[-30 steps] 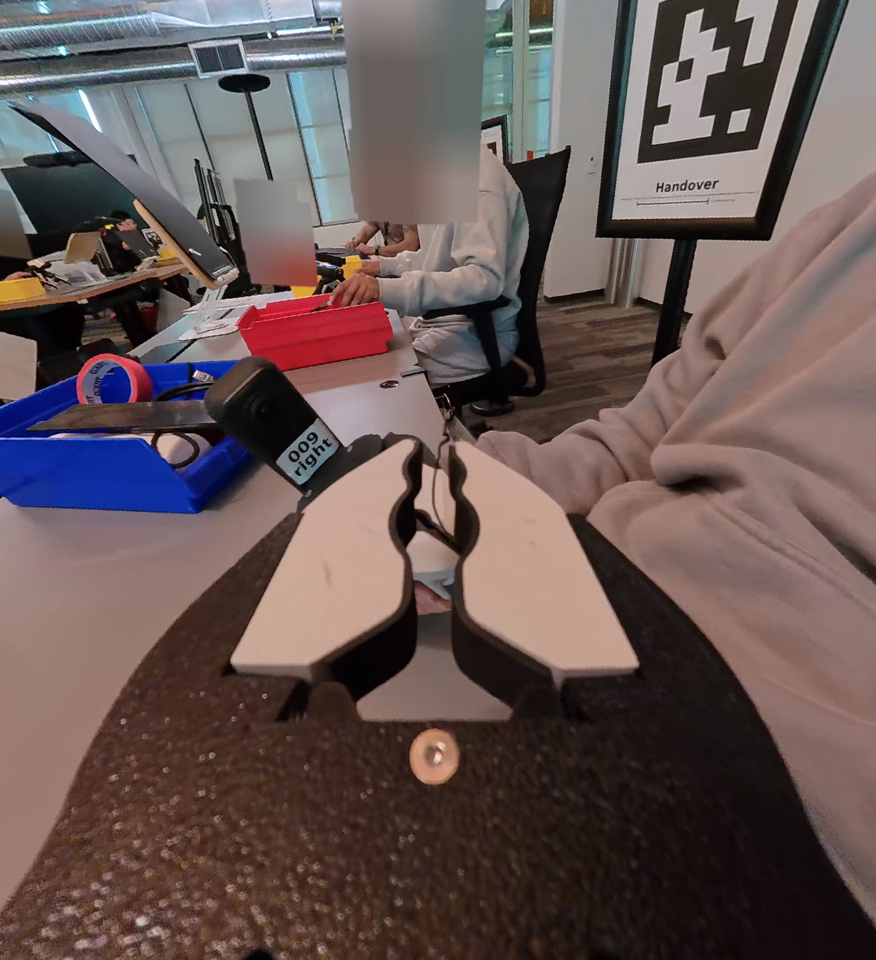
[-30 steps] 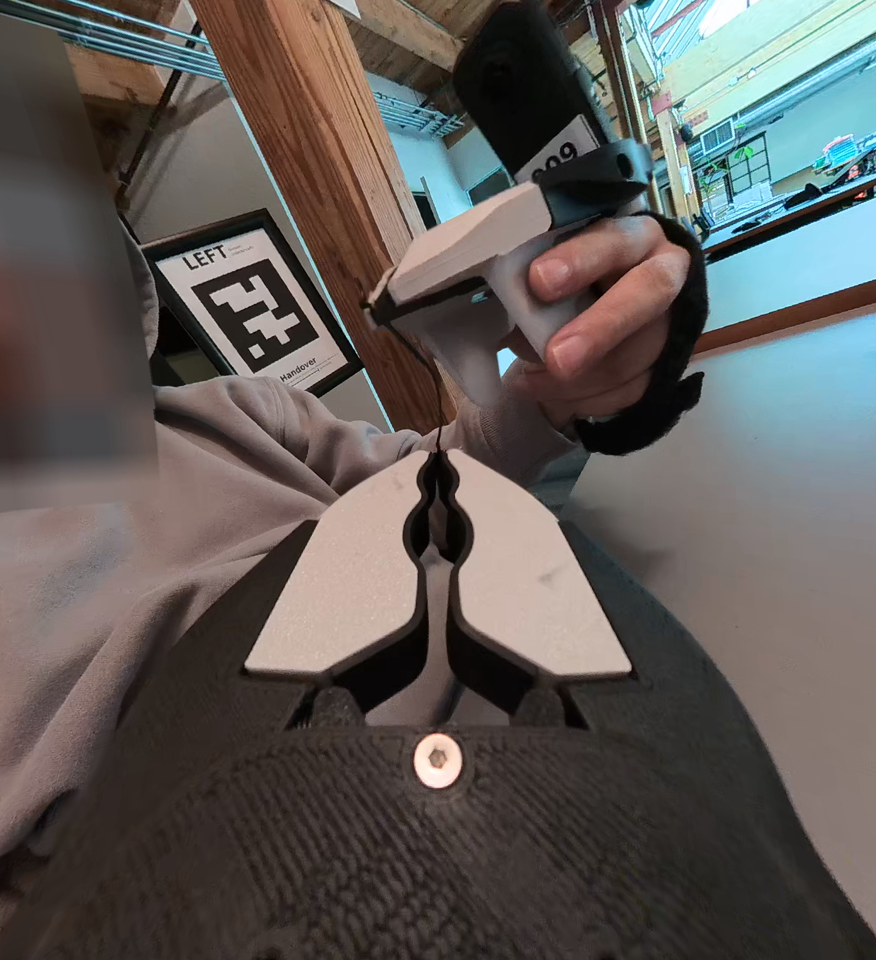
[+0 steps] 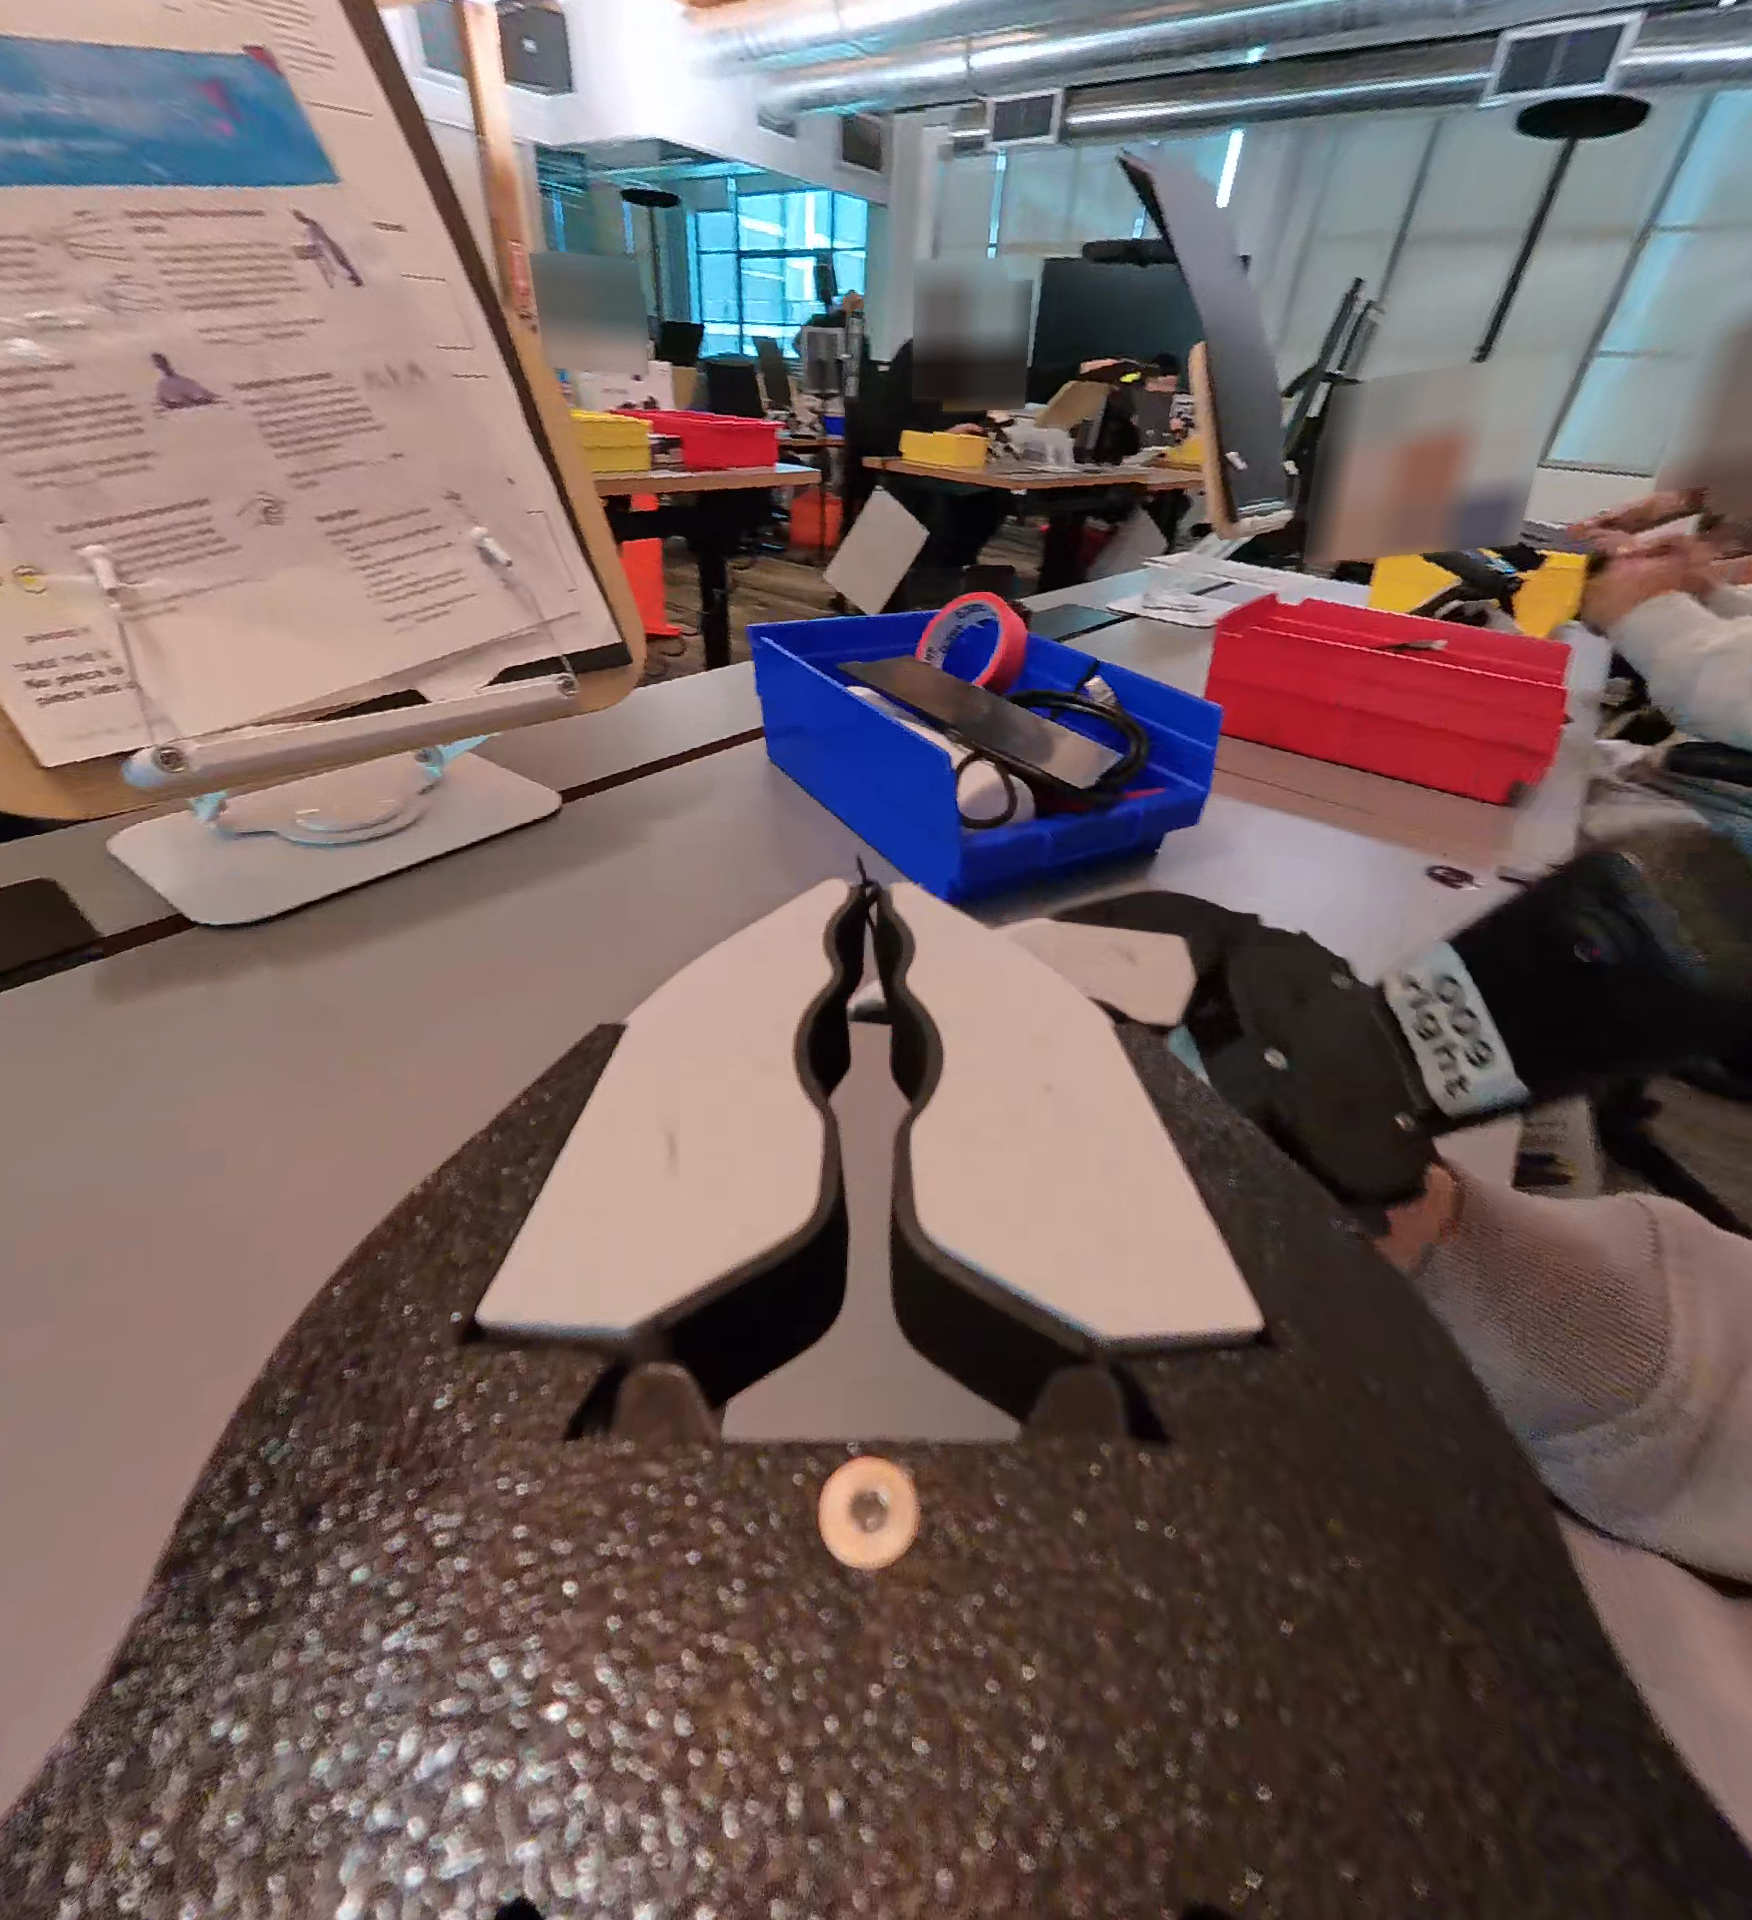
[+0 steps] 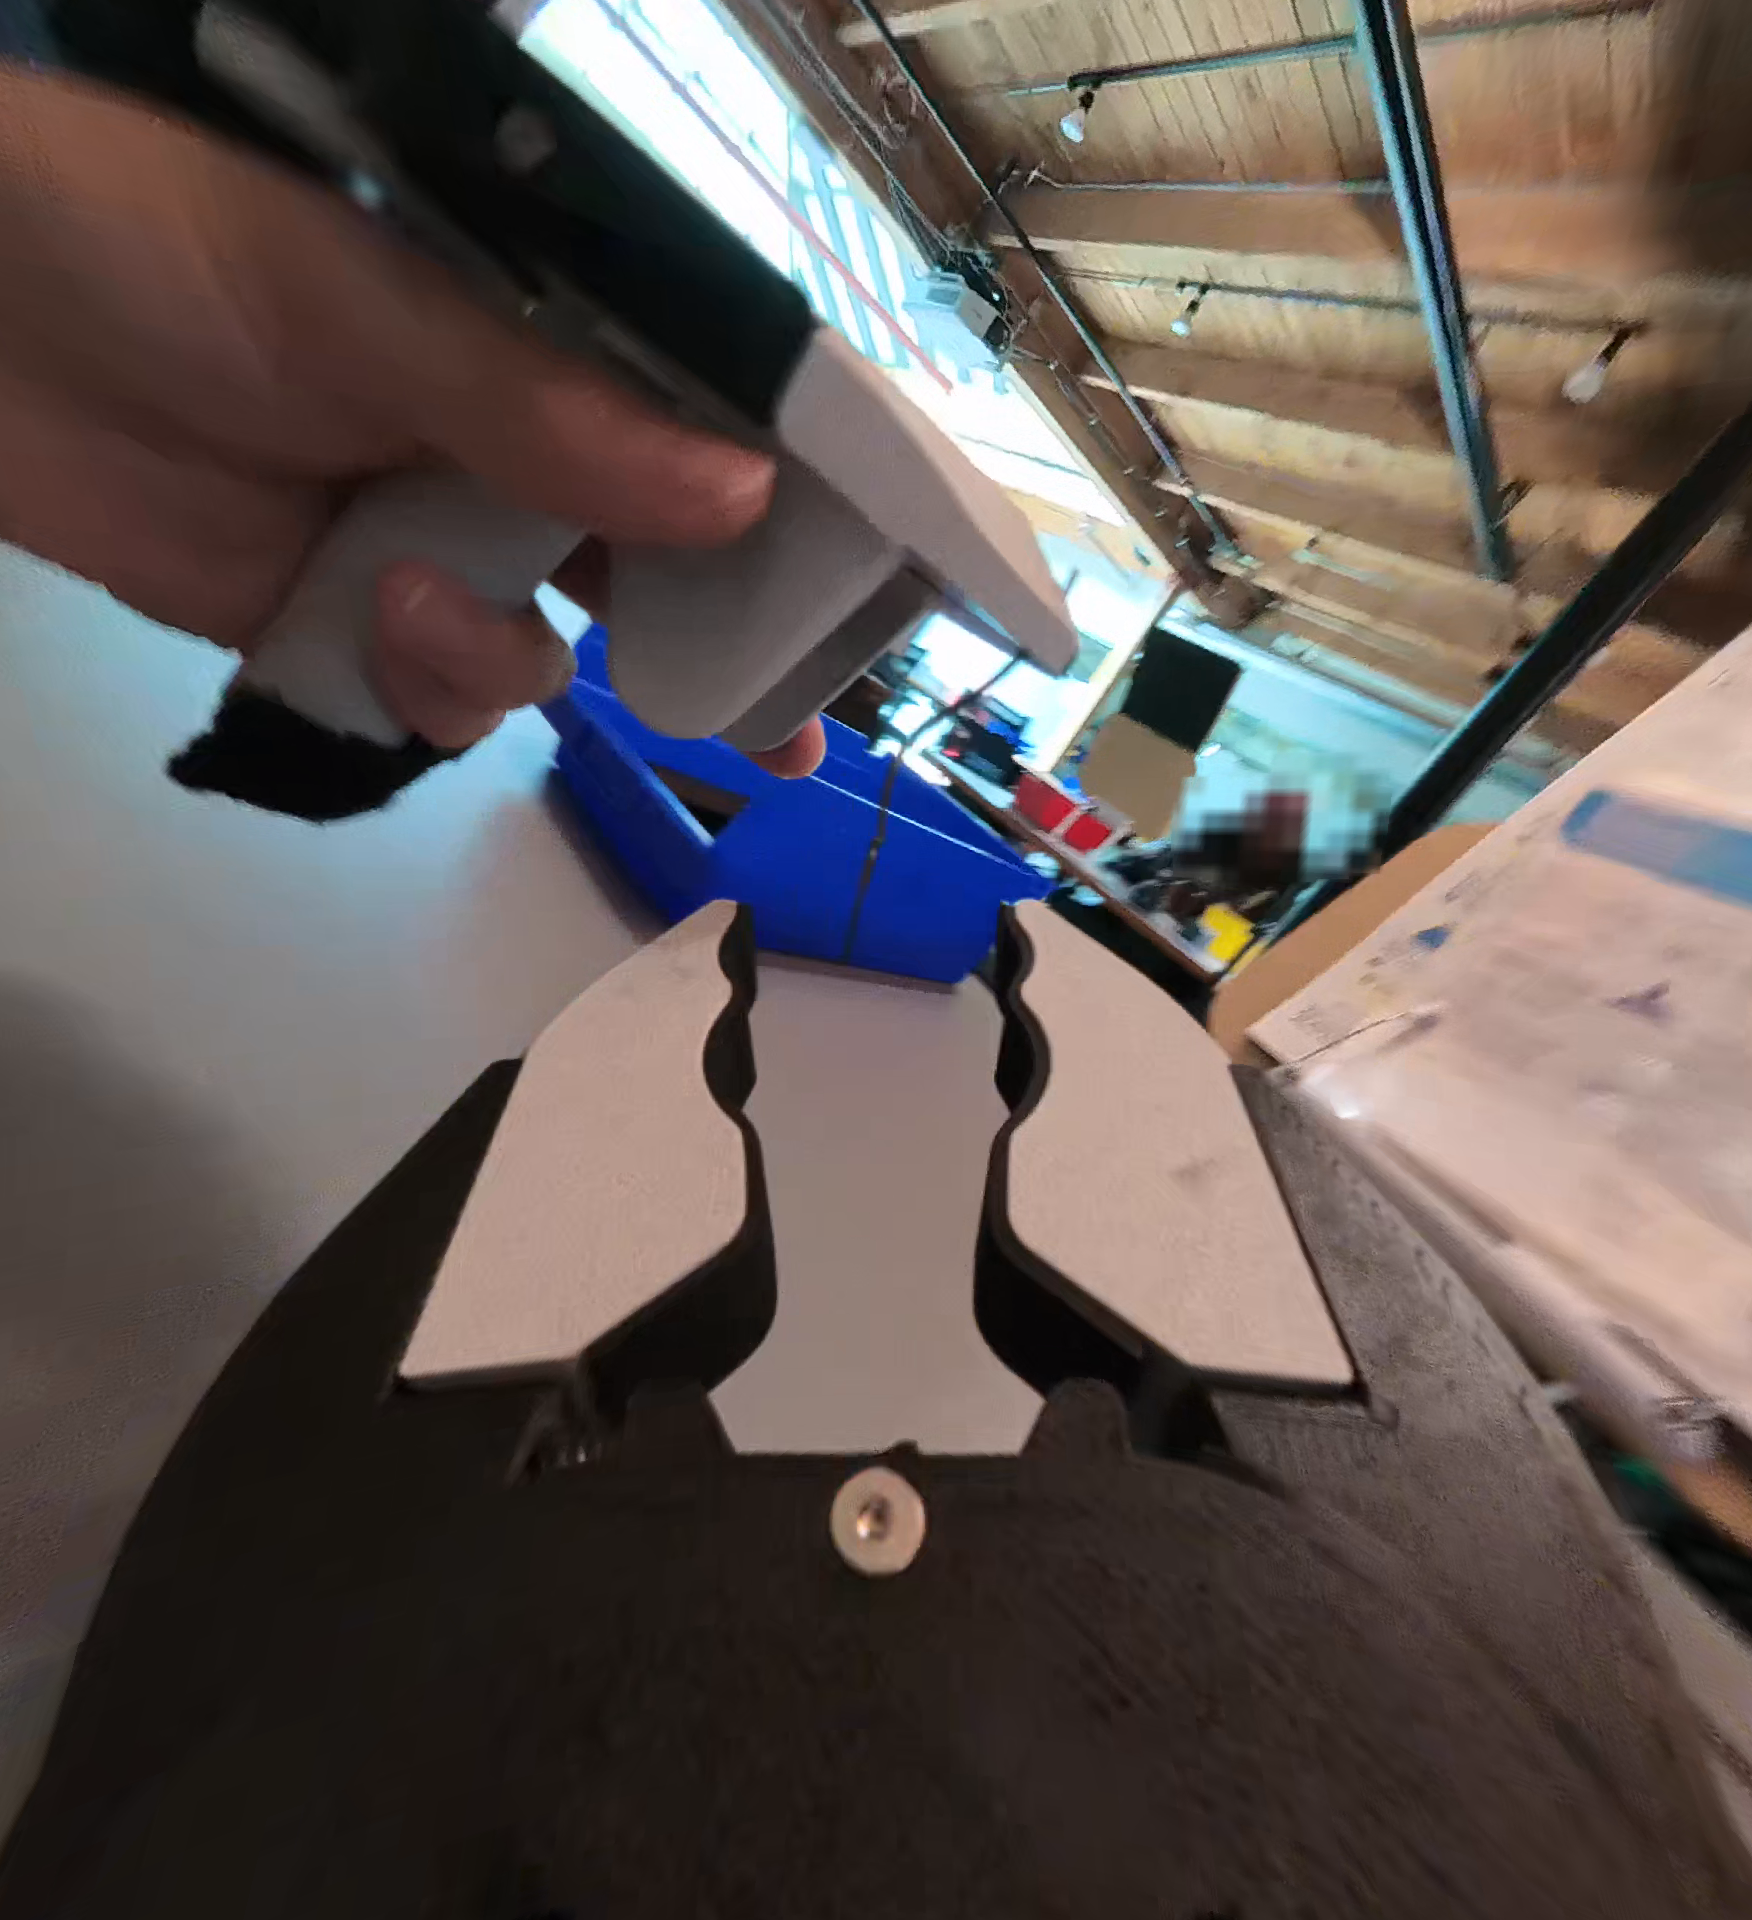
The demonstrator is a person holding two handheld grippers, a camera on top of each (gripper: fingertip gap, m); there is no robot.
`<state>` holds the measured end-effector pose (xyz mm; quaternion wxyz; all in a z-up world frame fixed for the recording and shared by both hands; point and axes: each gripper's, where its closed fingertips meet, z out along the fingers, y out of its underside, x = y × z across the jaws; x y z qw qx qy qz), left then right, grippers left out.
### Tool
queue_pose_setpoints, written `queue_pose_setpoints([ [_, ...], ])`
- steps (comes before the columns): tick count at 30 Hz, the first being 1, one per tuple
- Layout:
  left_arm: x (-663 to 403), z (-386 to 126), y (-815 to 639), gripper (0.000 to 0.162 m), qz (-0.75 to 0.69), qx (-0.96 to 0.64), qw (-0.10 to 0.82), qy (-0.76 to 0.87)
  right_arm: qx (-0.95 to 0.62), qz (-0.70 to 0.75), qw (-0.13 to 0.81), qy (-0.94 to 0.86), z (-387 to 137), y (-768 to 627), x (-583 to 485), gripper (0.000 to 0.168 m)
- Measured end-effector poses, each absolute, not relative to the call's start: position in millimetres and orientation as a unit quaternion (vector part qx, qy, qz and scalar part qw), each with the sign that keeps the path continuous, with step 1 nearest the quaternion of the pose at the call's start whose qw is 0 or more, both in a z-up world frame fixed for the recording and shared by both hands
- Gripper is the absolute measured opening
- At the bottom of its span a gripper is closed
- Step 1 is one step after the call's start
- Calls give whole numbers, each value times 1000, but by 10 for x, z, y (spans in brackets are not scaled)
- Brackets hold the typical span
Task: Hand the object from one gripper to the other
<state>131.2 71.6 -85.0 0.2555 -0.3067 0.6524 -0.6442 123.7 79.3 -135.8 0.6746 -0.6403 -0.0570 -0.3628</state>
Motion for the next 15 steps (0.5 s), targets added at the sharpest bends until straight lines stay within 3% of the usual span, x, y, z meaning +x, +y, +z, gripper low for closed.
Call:
queue_pose_setpoints([
  [4, 1361, -875, 759, 2, -633, -323, 280, 646, -638, -435, 630, -77, -1378, 781, 1288, 37],
  [15, 1381, -903, 693, 2, -641, -319, 296, 632, -619, -468, 625, -81, -1299, 721, 1285, 15],
])
